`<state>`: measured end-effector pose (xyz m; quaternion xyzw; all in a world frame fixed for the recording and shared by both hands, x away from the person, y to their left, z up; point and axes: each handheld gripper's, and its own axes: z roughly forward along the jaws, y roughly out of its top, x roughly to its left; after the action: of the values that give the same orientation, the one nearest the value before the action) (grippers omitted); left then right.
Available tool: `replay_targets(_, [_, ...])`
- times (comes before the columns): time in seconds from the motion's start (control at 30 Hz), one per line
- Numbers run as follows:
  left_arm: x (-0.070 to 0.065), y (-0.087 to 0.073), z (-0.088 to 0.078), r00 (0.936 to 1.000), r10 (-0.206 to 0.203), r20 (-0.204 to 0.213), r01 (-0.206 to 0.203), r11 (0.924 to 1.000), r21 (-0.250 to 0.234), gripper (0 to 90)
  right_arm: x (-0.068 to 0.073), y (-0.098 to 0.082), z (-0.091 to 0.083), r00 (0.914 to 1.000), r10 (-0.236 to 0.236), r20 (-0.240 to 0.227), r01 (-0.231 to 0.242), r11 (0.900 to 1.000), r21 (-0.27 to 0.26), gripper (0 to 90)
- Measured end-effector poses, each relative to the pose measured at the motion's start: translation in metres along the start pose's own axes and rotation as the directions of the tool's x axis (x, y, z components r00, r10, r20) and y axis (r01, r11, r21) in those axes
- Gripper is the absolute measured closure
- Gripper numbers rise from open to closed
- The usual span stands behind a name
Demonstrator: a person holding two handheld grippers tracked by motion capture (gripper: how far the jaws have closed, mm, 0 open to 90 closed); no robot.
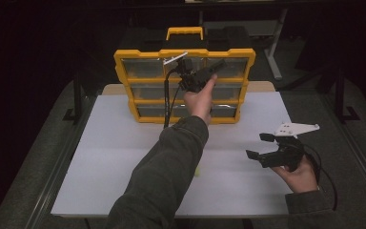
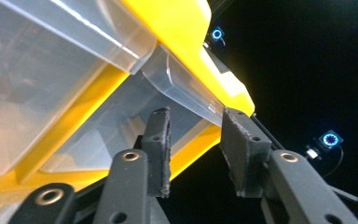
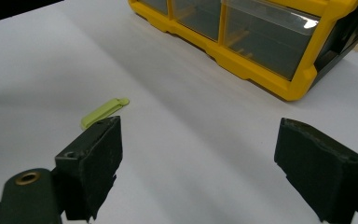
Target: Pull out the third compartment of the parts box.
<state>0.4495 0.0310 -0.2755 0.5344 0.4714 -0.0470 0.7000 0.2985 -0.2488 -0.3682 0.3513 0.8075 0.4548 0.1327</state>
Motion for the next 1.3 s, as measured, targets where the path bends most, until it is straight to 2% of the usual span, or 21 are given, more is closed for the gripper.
replay_targets(0.2, [-0.0020,0.0022,0.0025,0.9998,0.020,-0.002,-0.020,0.9997,-0.012,73.5,0.0005,0.0001,-0.0003,1.0000,-0.001,-0.002,0.001,1.000,-0.004,14.1])
replay_targets(0.4, [-0.0012,0.0015,0.0033,0.9999,0.009,-0.010,-0.009,0.9997,-0.024,78.0,0.0012,0.0002,0.0001,1.0000,-0.001,-0.003,0.001,1.000,-0.002,14.0])
replay_targets(0.67, [-0.0013,-0.0009,0.0047,0.9999,-0.010,-0.005,0.010,0.9995,-0.029,79.1,0.0013,0.0003,0.0002,1.0000,-0.001,-0.003,0.001,1.000,0.000,14.1])
replay_targets(0.83, [0.0001,-0.0027,0.0041,0.9993,-0.036,0.012,0.037,0.9986,-0.038,80.4,0.0018,0.0003,0.0006,1.0000,-0.001,-0.005,0.001,1.000,0.007,14.1])
replay_targets(0.93, [0.0035,-0.0029,0.0030,0.9966,-0.069,0.044,0.071,0.9968,-0.036,79.9,0.0017,0.0002,0.0017,1.0000,-0.007,-0.005,0.007,1.000,0.006,14.2])
replay_targets(1.1, [0.0025,-0.0041,0.0005,0.9954,-0.083,0.047,0.085,0.9956,-0.040,79.5,0.0033,0.0002,0.0054,0.9998,-0.017,-0.004,0.017,1.000,0.022,14.2])
replay_targets(1.2, [0.0030,-0.0046,-0.0013,0.9926,-0.107,0.059,0.109,0.9931,-0.043,79.2,0.0032,-0.0003,0.0059,0.9999,-0.012,-0.005,0.012,1.000,0.026,14.2])
replay_targets(1.3, [0.0020,-0.0051,-0.0030,0.9924,-0.112,0.052,0.114,0.9925,-0.044,79.2,0.0023,-0.0007,0.0052,0.9999,-0.011,-0.005,0.011,1.000,0.022,14.2])
